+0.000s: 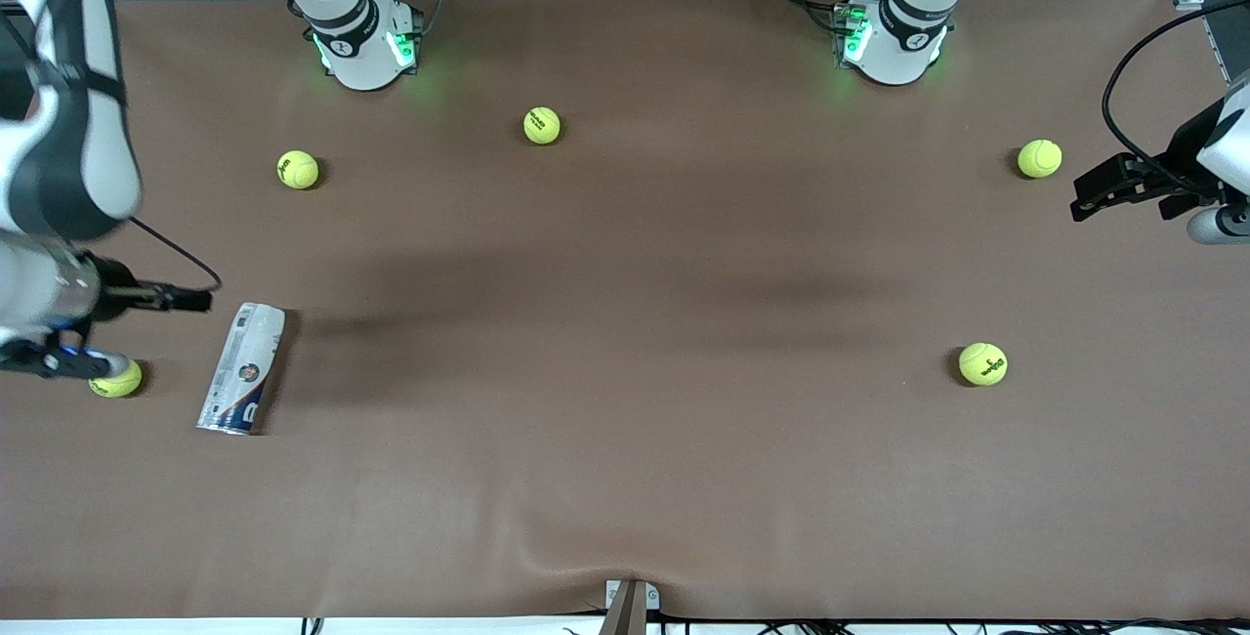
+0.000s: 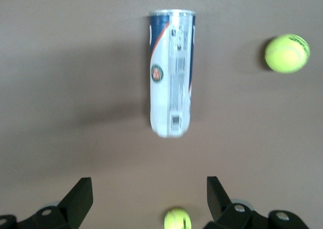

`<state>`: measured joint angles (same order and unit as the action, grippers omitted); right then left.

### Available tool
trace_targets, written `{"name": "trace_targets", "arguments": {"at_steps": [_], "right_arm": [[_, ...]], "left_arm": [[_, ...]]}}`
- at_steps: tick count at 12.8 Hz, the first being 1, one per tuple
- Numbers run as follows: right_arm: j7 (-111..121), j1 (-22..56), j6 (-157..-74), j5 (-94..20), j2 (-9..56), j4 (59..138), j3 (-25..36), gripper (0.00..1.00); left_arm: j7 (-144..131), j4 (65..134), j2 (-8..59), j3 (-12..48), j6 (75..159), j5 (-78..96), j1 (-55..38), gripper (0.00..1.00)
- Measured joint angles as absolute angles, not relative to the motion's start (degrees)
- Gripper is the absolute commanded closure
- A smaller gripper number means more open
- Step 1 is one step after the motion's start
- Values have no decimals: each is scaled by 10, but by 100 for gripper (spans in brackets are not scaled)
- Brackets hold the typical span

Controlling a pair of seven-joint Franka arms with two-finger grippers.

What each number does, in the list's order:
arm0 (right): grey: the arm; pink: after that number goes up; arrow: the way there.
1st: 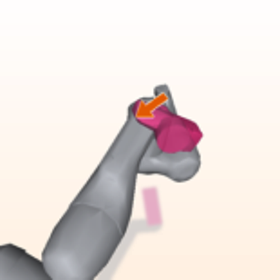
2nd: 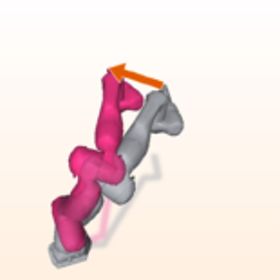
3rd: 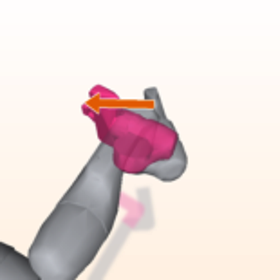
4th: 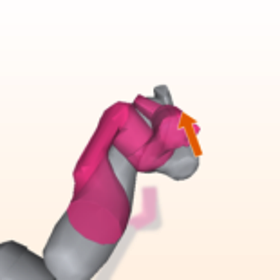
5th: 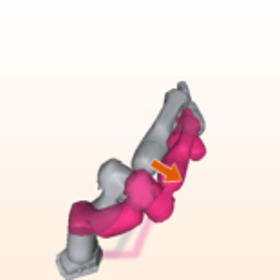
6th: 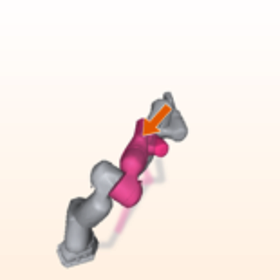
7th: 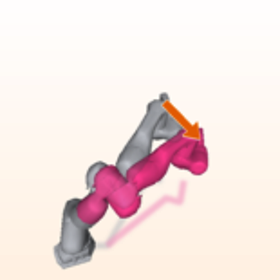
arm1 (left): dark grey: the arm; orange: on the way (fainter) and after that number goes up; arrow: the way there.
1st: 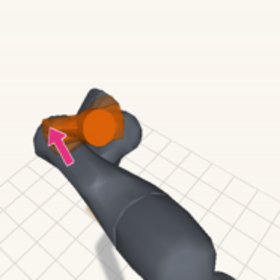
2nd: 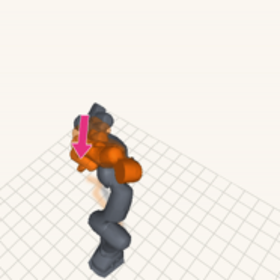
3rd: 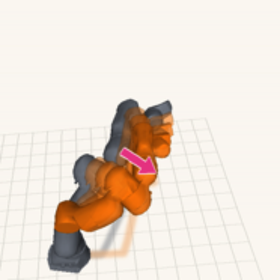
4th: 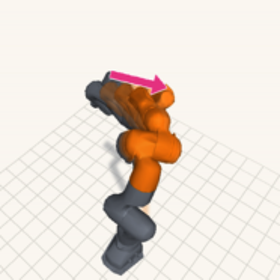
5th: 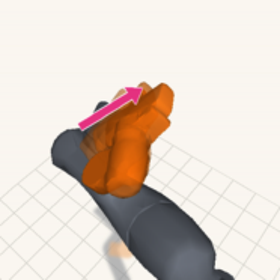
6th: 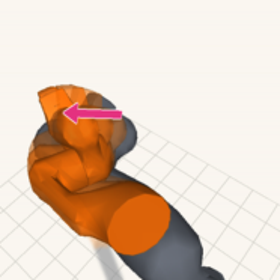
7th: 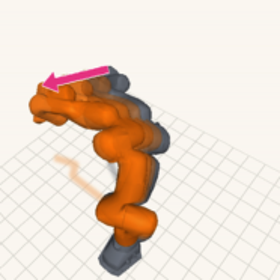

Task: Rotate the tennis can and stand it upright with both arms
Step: 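Close the right gripper around the tennis can body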

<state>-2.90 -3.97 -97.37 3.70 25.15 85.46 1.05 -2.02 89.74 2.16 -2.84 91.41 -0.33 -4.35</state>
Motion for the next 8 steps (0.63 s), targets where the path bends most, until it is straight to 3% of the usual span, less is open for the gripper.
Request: {"name": "trace_targets", "arguments": {"at_steps": [6, 8], "right_arm": [[15, -82, -1135, 36, 386, 854, 12, 0], [20, -83, -1153, 33, 409, 854, 12, 0]], "left_arm": [[-20, 898, 22, -28, 914, -3, -43, 0], [-20, 898, 23, -28, 914, -3, -43, 0]]}}
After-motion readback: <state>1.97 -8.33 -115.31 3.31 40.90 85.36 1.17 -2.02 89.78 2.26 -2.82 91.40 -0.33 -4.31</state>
